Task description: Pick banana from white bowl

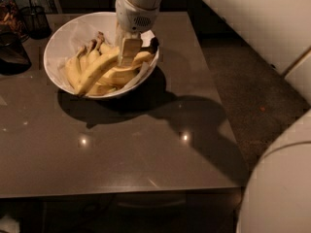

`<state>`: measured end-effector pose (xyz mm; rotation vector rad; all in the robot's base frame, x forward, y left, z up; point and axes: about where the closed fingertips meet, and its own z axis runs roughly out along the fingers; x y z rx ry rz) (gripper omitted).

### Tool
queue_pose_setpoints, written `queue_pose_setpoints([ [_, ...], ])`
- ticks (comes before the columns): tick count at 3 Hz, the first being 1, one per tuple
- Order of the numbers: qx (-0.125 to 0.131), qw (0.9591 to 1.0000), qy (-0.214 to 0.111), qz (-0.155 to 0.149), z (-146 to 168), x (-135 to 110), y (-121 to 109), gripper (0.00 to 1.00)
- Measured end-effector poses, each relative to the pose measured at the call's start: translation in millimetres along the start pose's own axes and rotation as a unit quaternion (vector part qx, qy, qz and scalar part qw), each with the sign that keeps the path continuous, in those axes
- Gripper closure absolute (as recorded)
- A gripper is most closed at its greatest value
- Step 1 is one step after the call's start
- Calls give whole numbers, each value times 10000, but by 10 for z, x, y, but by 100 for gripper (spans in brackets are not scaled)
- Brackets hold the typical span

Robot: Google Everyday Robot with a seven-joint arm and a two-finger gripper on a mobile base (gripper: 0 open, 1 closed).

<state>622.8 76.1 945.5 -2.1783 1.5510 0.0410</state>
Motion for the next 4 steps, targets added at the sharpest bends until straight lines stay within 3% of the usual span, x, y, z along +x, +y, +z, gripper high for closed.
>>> queue_pose_setpoints([
  [2,655,9972,-352,82,-399,-92,393,100],
  [4,988,9927,-666,177,-552,-152,678,100],
])
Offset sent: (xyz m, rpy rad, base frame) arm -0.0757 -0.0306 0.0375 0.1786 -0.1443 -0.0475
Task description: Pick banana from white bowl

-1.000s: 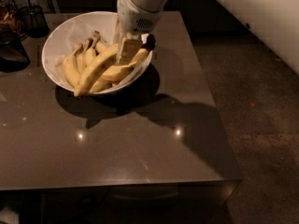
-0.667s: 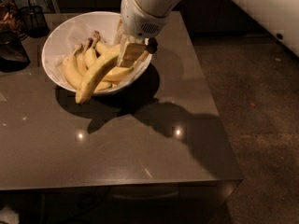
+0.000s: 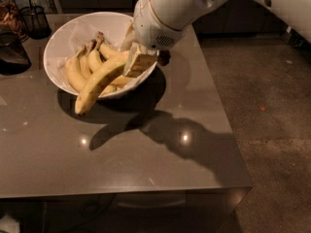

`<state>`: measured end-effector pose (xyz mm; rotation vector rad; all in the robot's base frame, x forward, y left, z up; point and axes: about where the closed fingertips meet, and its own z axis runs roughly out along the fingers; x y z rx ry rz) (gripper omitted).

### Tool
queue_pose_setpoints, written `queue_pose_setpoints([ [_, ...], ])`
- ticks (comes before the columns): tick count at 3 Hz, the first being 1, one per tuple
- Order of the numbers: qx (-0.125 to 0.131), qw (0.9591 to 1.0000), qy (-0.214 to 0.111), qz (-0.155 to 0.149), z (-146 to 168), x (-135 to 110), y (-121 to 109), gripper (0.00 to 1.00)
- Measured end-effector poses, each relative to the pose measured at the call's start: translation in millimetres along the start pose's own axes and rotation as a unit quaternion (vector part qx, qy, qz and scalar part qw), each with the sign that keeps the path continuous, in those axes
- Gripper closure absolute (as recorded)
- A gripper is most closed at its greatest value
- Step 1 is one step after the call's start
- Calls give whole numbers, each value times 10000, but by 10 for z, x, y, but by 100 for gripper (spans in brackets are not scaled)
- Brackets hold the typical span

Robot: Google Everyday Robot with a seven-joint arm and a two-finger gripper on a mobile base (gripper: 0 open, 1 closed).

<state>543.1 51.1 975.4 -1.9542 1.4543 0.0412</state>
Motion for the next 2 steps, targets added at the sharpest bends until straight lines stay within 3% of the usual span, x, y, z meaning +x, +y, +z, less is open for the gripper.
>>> queue_pose_setpoints([
  [1,179,9996,-217,101,-82,-47,184,100],
  [2,391,9973,-393,476,-190,-102,541,100],
])
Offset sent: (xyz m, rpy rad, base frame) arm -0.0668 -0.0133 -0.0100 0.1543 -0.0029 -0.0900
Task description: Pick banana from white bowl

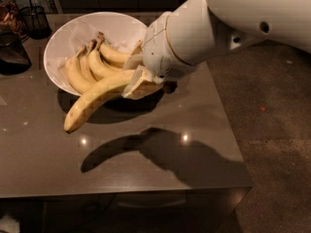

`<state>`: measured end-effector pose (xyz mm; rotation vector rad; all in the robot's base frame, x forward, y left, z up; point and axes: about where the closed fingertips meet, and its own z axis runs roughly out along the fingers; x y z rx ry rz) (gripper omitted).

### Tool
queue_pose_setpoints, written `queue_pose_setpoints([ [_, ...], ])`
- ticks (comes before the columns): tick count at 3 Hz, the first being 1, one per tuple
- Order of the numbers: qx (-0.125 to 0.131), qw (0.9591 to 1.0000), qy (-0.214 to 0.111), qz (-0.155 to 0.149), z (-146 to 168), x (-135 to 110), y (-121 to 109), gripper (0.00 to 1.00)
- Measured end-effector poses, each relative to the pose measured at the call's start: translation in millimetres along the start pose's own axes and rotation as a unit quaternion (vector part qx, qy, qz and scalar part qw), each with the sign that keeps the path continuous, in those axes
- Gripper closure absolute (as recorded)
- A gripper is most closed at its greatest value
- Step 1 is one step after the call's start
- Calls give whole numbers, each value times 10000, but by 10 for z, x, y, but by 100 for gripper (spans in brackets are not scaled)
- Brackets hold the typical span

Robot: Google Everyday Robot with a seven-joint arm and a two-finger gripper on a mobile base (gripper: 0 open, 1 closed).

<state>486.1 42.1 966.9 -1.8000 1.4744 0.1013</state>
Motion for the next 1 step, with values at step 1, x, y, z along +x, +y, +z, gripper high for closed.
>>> queue_pose_setpoints([
  [1,-3,10000,-3,20,1,5,16,100],
])
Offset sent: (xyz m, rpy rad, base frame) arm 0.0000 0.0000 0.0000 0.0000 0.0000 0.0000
